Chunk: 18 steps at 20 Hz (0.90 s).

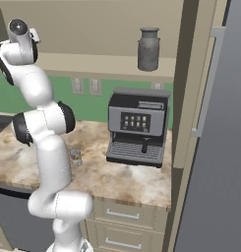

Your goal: Pick the cans from the counter and place them in their designated side in the cabinet.

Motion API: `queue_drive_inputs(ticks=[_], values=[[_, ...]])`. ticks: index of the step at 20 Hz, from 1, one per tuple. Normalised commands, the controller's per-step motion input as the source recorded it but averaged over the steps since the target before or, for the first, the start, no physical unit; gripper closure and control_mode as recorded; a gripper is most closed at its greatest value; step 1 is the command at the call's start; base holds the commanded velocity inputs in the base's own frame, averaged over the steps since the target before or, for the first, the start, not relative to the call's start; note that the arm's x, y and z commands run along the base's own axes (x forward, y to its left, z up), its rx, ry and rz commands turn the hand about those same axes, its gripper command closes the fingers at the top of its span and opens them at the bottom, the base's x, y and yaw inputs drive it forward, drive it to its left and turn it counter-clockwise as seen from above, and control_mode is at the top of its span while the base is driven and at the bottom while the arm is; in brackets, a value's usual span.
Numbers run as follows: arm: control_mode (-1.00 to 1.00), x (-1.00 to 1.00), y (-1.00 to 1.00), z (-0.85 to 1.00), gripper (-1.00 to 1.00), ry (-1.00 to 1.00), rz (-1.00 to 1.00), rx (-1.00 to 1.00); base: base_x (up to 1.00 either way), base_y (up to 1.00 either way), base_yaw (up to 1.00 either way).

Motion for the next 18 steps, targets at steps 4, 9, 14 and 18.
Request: queue_drive_inputs(ticks=[4,9,14,18], values=[[-1.00,0.25,0.14,-0.19,1.00,0.02,0.00,-0.01,0.00,0.00,0.00],[-1.00,0.14,0.08,-0.23,-1.00,0.00,0.00,-0.02,0.00,0.00,0.00],[-1.00,0.15,0.00,-0.07,-1.00,-0.02,0.01,-0.03,0.00,0.00,0.00],[-1.00,0.18,0.00,0.00,-1.00,-0.08,0.02,-0.02,0.00,0.00,0.00]])
